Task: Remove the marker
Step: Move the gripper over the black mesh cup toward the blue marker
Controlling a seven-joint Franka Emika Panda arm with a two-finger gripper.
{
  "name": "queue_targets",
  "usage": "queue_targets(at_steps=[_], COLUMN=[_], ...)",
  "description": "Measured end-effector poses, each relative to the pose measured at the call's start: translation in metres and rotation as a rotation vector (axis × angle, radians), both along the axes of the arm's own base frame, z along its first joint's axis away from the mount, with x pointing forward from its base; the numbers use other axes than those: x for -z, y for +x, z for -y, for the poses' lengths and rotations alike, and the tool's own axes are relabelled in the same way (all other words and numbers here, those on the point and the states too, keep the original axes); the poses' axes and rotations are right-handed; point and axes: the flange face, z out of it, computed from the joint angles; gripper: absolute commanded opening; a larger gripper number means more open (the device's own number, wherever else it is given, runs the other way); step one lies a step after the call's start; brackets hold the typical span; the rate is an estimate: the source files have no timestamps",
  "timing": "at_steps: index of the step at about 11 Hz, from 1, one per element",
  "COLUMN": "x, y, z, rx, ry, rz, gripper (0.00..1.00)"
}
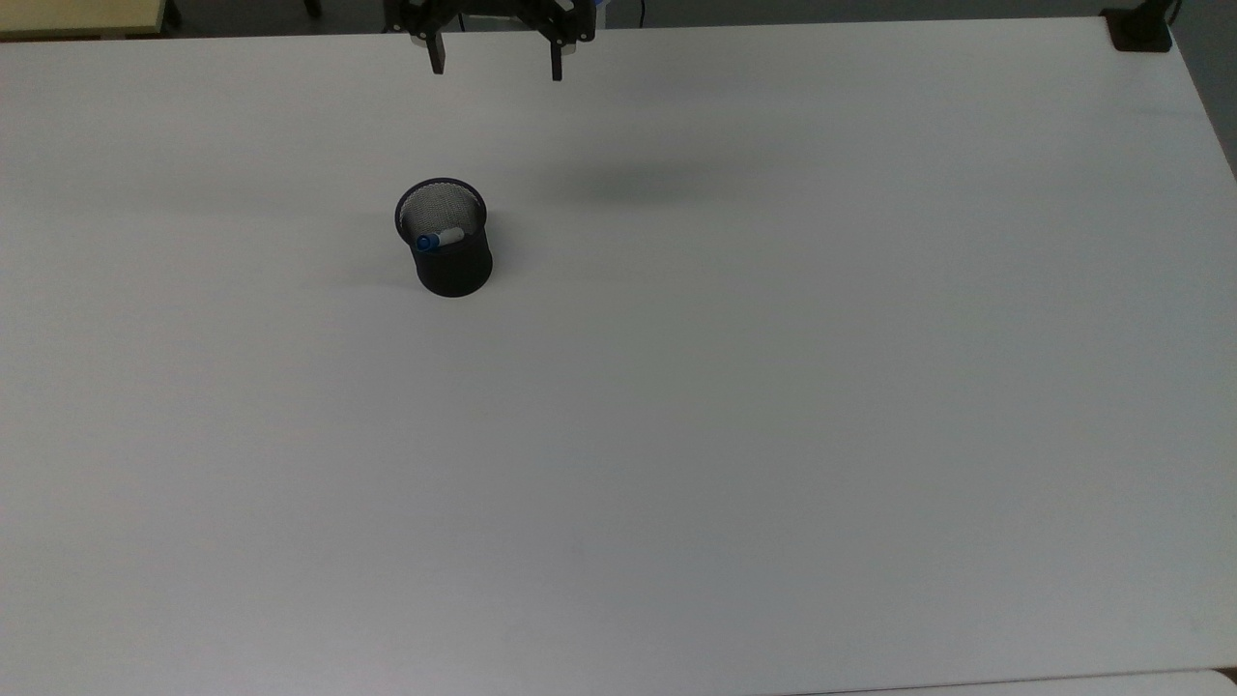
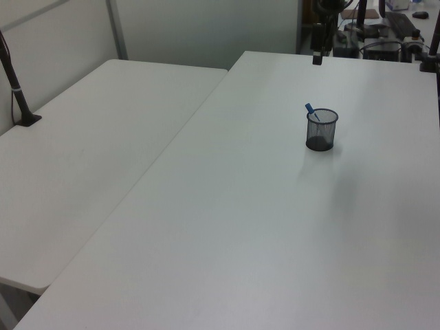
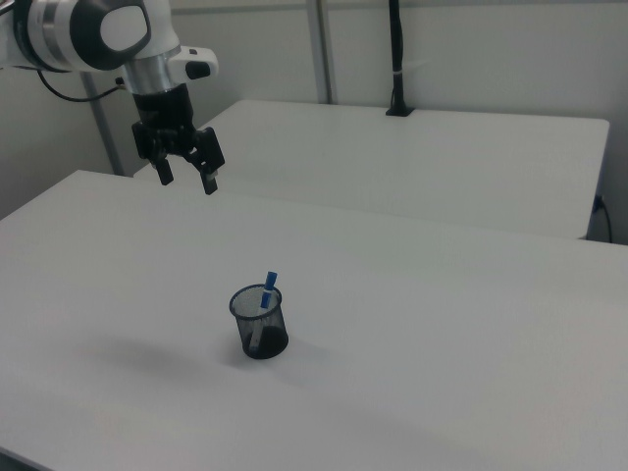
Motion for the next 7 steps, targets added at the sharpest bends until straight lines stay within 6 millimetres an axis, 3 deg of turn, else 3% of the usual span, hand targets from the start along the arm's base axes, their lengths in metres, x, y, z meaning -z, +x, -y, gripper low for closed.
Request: queue_targets(at_steps=[4, 7], x=[0.0, 0.001], y=[0.0, 0.001], z=[0.001, 0.022], rx=[0.001, -0.004], ry=[0.0, -0.001], rz=[-0.001, -0.003], gripper=[1.0, 1.0])
